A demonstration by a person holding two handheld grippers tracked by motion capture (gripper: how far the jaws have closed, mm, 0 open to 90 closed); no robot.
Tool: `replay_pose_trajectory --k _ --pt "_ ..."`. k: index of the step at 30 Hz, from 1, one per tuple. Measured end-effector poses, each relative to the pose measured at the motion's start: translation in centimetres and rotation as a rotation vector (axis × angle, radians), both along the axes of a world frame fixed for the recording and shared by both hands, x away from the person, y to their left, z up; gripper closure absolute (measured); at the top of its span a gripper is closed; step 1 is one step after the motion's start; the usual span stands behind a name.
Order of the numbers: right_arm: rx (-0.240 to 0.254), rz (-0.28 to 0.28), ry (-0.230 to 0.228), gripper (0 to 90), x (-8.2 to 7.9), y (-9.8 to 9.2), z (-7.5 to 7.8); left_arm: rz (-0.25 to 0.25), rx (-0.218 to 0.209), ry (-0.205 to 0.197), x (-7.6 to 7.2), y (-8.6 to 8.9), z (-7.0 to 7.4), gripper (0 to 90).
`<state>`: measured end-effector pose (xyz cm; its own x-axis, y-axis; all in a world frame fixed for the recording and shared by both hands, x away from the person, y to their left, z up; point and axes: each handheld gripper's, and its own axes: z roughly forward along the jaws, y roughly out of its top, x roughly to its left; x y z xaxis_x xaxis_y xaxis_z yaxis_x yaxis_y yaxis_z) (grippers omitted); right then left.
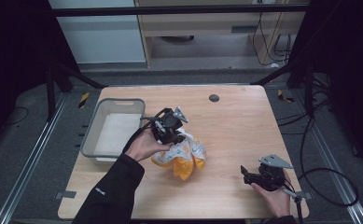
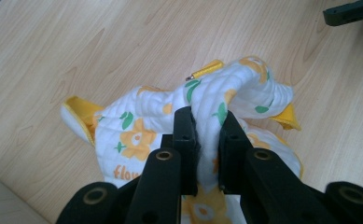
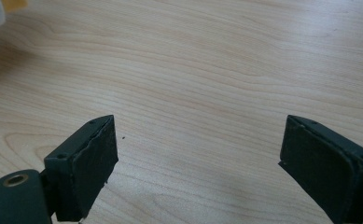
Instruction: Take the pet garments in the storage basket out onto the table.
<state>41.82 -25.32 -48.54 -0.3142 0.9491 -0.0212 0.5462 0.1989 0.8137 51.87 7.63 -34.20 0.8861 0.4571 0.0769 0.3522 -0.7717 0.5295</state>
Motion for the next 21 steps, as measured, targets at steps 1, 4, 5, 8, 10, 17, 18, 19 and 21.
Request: replay_pose_trajectory --k 1,4,5,8,10,17,18,19,21 --pt "0.000 0.000 0.000 11.0 0.0 0.0 0.0 0.002 0.004 0.000 0.1 -0.1 -0.2 80.6" --pt "0.000 0.002 0.000 11.0 0.0 0.0 0.0 0.002 0.003 0.011 0.3 -0.2 -0.8 80.5" --pt "0.000 0.003 0.001 11.0 0.0 0.0 0.0 0.005 0.001 0.013 0.3 -0.3 -1.1 80.5" --pt "-0.002 0.003 0.005 11.0 0.0 0.1 0.0 0.004 0.002 0.021 0.5 -0.3 -1.6 80.4" --pt "-0.002 0.003 0.004 11.0 0.0 0.1 0.0 0.003 0.000 0.026 0.6 -0.3 -2.0 80.3" --pt "-0.004 0.004 0.006 11.0 0.0 0.1 -0.1 0.000 -0.004 0.050 0.9 -0.4 -3.4 79.4" --pt "-0.004 0.005 0.006 11.0 0.0 0.1 -0.1 0.002 -0.004 0.054 1.0 -0.5 -3.5 79.1" --pt "-0.005 0.005 0.006 11.0 0.0 0.1 -0.1 0.001 -0.002 0.056 1.0 -0.5 -3.6 78.8" --pt "-0.007 0.006 0.006 11.0 0.0 0.1 -0.1 0.001 0.003 0.061 1.1 -0.6 -3.8 77.7"
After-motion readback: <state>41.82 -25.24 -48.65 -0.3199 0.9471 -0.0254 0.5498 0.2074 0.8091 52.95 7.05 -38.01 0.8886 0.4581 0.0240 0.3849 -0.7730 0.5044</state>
